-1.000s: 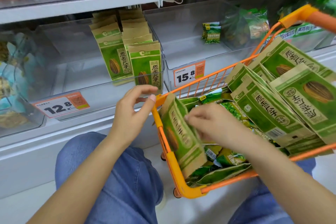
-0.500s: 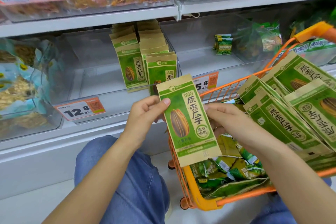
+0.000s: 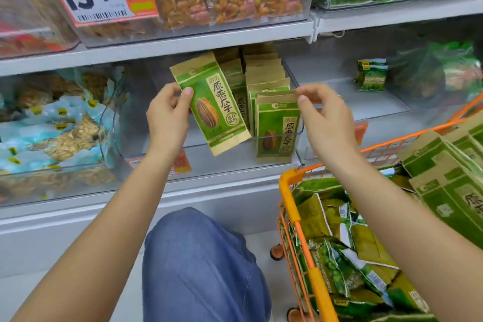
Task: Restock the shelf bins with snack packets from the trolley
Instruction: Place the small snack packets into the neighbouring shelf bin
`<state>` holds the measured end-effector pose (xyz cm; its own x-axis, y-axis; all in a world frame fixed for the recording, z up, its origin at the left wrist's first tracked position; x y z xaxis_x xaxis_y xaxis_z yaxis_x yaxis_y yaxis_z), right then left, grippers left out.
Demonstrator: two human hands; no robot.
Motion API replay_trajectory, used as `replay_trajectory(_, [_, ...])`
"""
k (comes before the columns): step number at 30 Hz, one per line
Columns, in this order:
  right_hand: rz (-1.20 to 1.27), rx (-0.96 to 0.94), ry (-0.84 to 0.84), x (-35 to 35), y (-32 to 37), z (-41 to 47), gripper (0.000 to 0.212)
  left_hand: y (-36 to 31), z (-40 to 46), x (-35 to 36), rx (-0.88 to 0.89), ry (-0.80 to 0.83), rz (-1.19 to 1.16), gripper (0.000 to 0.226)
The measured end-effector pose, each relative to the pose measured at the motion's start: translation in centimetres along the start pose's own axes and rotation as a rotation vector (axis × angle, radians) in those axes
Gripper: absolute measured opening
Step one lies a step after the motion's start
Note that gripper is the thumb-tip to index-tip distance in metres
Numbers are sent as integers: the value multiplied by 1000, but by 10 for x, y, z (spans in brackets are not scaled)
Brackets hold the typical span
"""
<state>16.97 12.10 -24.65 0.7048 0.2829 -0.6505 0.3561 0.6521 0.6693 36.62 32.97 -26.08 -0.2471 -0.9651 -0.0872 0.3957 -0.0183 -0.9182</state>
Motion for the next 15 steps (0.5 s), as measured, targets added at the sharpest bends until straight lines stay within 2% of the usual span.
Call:
replay_trajectory(5, [8,48,-160,8,-20,14,26,27,31,7,-86,-45,11,23])
replay_trajectory(9, [-205,27,-45,29,-33,14,49,30,34,24,-87,-23,-11,19])
replay_trajectory(12, [-193,20,-41,31,-40,13,42,20,33,21,-30,-112,-79,10])
replay_trajectory(15, [-177,34,-38,30,-43,15,35,30,29,30,-80,21,38,12])
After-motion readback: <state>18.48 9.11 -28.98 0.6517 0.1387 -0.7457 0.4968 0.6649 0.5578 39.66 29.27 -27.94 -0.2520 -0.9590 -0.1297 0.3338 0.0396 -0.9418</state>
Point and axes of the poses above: each hand's wrist, its own z-axis towards the middle knuckle, its own x-axis out of the palm, y = z × x, the point moved 8 cm from there along z, towards the middle knuckle, and after that the axes turned 15 degrees about -z, right-handed, at the moved point
